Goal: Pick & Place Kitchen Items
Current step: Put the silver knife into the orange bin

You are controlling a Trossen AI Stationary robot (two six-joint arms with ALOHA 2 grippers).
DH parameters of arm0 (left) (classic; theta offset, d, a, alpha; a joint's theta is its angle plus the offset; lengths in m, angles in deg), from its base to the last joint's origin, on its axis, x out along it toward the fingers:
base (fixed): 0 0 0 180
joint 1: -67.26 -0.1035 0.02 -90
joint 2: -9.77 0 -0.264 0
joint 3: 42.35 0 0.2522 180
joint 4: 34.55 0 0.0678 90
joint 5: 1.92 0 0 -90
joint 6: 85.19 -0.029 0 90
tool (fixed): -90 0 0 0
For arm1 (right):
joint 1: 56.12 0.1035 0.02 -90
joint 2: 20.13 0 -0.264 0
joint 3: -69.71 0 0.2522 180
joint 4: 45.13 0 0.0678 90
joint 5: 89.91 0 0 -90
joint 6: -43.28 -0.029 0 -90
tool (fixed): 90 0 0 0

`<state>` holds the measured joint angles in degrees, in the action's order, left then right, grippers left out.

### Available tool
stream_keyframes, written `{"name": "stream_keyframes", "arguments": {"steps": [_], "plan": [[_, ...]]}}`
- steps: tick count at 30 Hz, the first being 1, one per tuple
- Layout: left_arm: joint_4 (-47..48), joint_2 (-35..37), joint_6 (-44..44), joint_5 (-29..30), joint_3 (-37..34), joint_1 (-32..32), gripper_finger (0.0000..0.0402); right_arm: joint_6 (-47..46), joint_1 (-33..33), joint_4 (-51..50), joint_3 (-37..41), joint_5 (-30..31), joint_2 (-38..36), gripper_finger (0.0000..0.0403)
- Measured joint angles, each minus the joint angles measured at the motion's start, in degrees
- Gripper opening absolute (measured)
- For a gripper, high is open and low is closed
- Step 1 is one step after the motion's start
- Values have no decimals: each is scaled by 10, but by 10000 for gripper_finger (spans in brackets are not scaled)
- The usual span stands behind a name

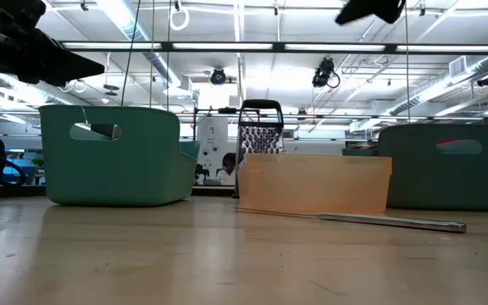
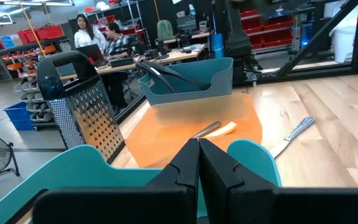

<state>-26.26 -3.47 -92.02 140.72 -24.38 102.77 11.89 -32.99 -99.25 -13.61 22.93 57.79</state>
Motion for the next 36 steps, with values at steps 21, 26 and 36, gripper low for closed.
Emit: {"name": "stream_keyframes", "arguments": {"steps": [21, 26, 36], "plan": [[0, 0, 52, -5, 0, 0, 16, -162, 112, 126, 88, 88, 176, 172], [0, 0, 50, -19, 0, 0, 16, -201, 112, 136, 92, 0, 206, 182], [0, 0, 47, -19, 0, 0, 16, -192, 102, 114, 91, 11, 262, 183]]}}
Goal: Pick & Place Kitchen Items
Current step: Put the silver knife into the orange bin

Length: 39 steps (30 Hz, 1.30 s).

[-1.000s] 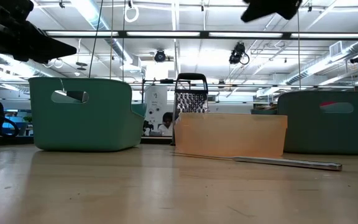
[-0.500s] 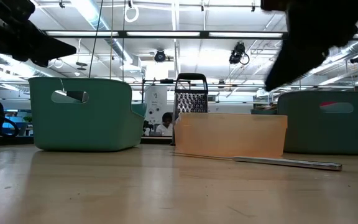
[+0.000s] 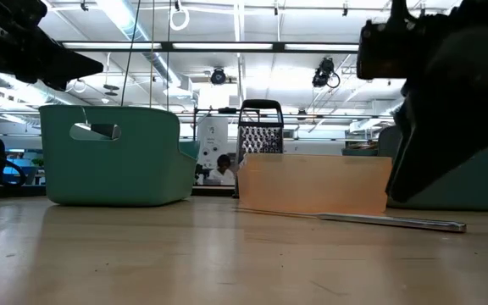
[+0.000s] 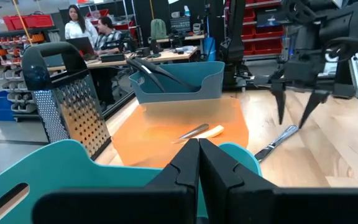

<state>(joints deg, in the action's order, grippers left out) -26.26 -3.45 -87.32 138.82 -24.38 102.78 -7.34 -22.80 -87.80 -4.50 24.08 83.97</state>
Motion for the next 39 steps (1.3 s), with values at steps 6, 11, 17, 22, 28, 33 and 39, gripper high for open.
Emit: {"name": "stream_keyframes", "arguments": {"steps": [6, 11, 17, 22, 28, 33, 39], "plan": [[0, 0, 0, 0, 0, 0, 16, 3, -16, -6, 0, 20, 6, 183], [0, 0, 0, -1, 0, 0, 16, 19, -24, 4, 0, 12, 6, 183], [0, 0, 0, -1, 0, 0, 16, 20, -28, 4, 0, 4, 25, 183], [0, 0, 0, -1, 0, 0, 16, 18, -28, 9, -1, -14, 39, 183], [0, 0, 0, 0, 0, 0, 16, 39, -24, 11, -2, -45, 40, 158], [0, 0, 5, 0, 0, 0, 16, 53, -9, 13, -2, -69, 40, 118], [-10, 0, 6, -10, 0, 0, 16, 76, 10, 14, -2, -62, 41, 77]]}}
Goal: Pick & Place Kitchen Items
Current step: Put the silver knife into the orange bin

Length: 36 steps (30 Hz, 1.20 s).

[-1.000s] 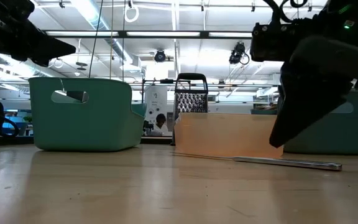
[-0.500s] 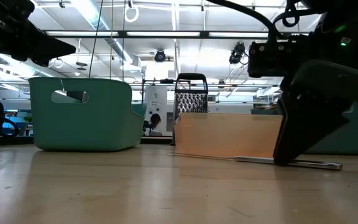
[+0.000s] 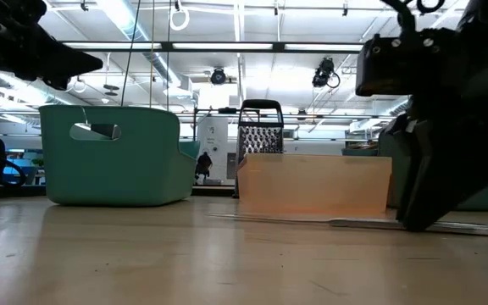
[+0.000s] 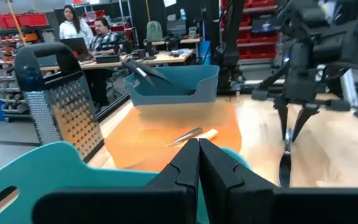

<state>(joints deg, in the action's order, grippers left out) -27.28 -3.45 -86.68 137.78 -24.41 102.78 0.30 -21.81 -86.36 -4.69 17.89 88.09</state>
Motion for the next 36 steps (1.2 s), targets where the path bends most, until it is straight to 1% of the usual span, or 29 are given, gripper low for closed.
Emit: {"name": "stream_keyframes", "arguments": {"steps": [4, 8, 10, 12, 16, 19, 24, 27, 31, 36], "plan": [[-12, 0, 8, -24, 0, 0, 16, 30, 11, 18, 1, 2, 0, 69], [-13, -9, 29, -72, 13, 0, 16, 35, 21, 42, 2, -7, 1, 75], [-12, -31, 38, -100, 24, 0, 16, 45, 24, 48, 2, -9, 2, 77], [-11, -67, 50, -112, 41, 0, 16, 56, 26, 53, 2, -8, 2, 78], [-14, -175, 80, -135, 83, 0, 16, 76, 26, 59, 2, -1, 2, 78], [-43, -274, 101, -151, 116, 5, 16, 90, 26, 64, 3, 3, 2, 78], [-55, -422, 156, -149, 175, 17, 16, 94, 26, 69, 3, 15, 3, 79], [-86, -505, 183, -153, 210, 17, 12, 92, 26, 70, 3, 16, 3, 79], [-124, -617, 192, -159, 262, 18, 5, 89, 25, 72, 3, 17, 3, 79], [-168, -752, 186, -147, 327, 10, 4, 87, 25, 73, 3, 19, 3, 79]]}}
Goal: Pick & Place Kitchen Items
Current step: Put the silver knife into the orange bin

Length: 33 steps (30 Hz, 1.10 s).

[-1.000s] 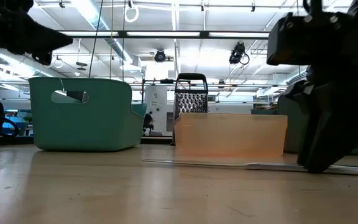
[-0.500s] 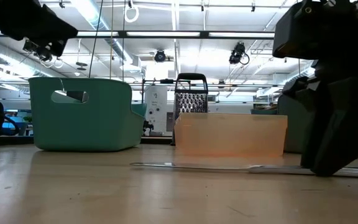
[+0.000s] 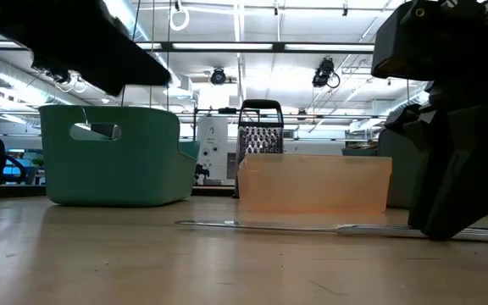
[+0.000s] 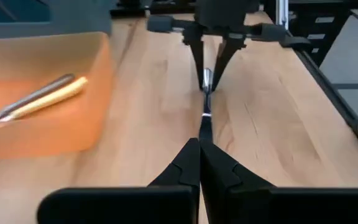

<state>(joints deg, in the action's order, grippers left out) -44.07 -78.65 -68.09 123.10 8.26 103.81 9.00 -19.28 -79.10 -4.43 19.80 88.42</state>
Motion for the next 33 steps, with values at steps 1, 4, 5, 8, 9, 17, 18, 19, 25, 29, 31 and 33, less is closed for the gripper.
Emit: {"name": "stream_keyframes", "arguments": {"steps": [1, 4, 5, 8, 9, 17, 18, 19, 25, 29, 31, 33], "plan": [[-13, -26, -2, -6, 11, -4, 4, 0, 0, 0, 0, 0, 0, 79], [-37, -90, -8, -24, 40, -18, 3, -2, 0, -1, 0, -1, 0, 79], [-38, -109, -8, -32, 51, -22, 3, -2, 0, -1, 0, -2, 0, 79], [-37, -154, 4, -59, 74, -35, 2, -2, 0, -1, 0, -2, 0, 79], [-37, -165, 7, -72, 80, -38, 2, -2, 0, -1, 0, -2, 0, 79], [-20, -197, 10, -119, 100, -46, 1, -2, 0, -1, 0, -1, 0, 79], [-12, -197, 15, -120, 101, -47, 1, -2, 0, -1, 0, 0, 0, 79], [-1, -196, 21, -119, 101, -48, 1, -2, 0, -1, 0, 1, 0, 79], [35, -196, 41, -117, 100, -50, 2, -2, 0, -2, 0, 2, -1, 79], [31, -196, 37, -127, 100, -55, 1, -1, 0, -2, 0, 2, -1, 79], [33, -196, 37, -137, 100, -58, 1, -1, 0, -2, 0, 2, -1, 79], [24, -204, 37, -142, 101, -61, 1, -1, 0, -2, 0, 2, -1, 79]]}}
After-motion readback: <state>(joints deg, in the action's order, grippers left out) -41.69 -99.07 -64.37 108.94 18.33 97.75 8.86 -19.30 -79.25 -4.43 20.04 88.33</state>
